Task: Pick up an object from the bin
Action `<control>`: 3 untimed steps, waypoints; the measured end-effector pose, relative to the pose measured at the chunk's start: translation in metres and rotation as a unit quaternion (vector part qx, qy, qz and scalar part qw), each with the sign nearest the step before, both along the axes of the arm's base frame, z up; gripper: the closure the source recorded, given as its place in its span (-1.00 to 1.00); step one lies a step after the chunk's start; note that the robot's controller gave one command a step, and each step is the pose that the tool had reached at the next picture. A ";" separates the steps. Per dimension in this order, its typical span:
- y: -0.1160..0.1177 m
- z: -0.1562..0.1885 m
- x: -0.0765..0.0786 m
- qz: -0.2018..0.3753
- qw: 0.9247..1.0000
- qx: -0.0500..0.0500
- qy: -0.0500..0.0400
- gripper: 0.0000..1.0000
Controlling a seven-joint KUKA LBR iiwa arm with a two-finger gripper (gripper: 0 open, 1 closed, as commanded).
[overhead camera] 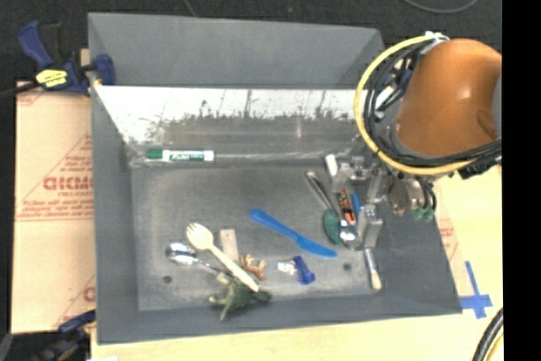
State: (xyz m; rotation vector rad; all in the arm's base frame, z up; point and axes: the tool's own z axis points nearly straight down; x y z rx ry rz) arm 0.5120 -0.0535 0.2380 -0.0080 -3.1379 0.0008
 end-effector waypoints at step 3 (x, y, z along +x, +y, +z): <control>0.044 -0.084 0.051 -0.109 0.994 0.000 -0.010 -1.00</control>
Offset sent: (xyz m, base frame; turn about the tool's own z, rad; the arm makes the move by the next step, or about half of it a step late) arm 0.0420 0.0470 -0.1680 0.0285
